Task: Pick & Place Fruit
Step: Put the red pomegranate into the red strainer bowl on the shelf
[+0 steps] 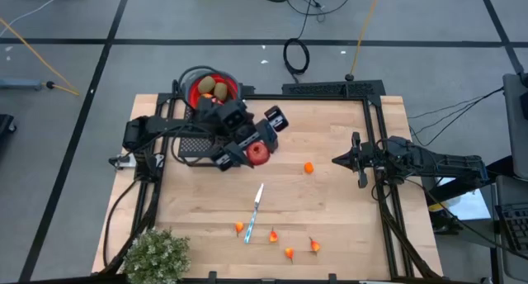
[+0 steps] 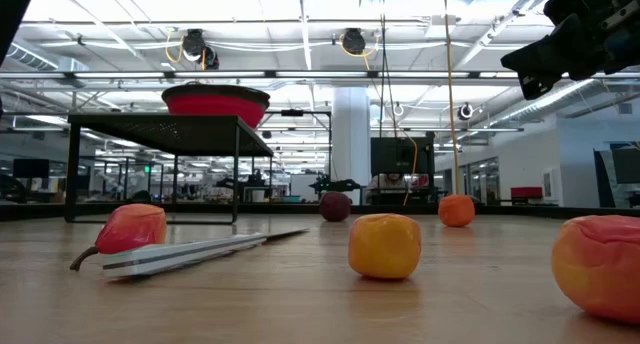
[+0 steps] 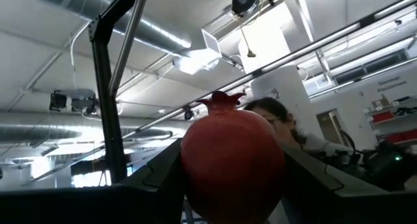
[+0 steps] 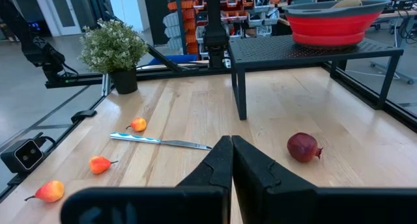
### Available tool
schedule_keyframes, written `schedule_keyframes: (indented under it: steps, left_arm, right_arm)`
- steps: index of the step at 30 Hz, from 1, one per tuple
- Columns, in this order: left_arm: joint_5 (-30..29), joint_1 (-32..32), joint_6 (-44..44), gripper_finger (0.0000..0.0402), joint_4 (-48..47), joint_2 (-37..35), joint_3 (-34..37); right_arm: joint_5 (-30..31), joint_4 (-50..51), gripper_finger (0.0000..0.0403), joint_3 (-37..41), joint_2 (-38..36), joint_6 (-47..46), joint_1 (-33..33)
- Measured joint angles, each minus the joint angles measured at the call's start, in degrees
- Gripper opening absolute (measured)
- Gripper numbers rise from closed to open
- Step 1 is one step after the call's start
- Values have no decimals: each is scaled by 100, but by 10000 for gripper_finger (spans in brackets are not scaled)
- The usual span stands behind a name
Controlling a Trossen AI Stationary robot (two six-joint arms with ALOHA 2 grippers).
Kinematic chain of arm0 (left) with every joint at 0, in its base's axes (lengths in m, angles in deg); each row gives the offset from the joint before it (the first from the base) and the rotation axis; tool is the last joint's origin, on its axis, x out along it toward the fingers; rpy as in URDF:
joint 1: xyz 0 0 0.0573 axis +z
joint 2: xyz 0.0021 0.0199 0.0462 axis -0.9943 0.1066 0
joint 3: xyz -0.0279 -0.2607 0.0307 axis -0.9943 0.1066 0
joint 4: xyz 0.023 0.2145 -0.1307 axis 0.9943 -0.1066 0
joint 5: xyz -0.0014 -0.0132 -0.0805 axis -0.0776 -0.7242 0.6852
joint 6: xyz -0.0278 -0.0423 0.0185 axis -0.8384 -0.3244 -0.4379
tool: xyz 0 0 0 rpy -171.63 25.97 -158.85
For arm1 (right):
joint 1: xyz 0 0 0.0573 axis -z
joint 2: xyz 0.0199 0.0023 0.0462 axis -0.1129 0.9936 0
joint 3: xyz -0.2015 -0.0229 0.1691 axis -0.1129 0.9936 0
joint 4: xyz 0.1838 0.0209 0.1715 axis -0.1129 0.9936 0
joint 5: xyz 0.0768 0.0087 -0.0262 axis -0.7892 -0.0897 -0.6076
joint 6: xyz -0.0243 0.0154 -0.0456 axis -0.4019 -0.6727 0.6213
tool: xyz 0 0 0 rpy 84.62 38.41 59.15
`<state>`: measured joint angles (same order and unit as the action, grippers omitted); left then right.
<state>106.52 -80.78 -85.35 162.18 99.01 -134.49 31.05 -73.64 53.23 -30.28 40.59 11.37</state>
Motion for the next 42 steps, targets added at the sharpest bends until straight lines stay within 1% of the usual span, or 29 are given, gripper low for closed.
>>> schedule_keyframes:
  steps: [3,5,9,11,14,18,21,27,30,33,37,40,42]
  left_arm:
    - [80,-34,-158,191,-64,0,0]
    - [263,-56,-356,191,-237,0,0]
    - [544,-61,-719,191,-1240,0,0]
    - [609,-60,-794,191,-2026,0,0]
    - [585,-50,-539,191,-3542,0,0]
    - [340,12,-196,191,-5518,4,0]
    - [119,96,-88,191,-6751,4,0]
    - [-587,287,69,191,-8802,4,0]
    - [-1153,377,169,191,-9809,4,0]
    - [-1870,464,188,191,-10693,4,0]
    - [-2875,578,211,191,-11525,-74,2]
    - [-3577,651,204,191,-11846,-273,2]
    - [-3853,692,256,191,-11843,-476,2]
  right_arm:
    - [0,0,0,0,0,0,2]
    - [0,0,0,0,0,0,1]
    - [0,0,0,0,0,0,1]
    - [0,0,0,0,0,0,0]
    - [0,0,0,0,0,0,1]
    - [0,0,0,0,0,0,0]
    - [0,0,0,0,0,0,0]
    - [0,0,0,0,0,0,2]
    - [0,0,0,0,0,0,1]
    - [0,0,0,0,0,0,2]
    - [0,2,0,0,0,0,2]
    - [1,8,0,0,2,0,2]
    - [9,6,0,-2,17,1,1]
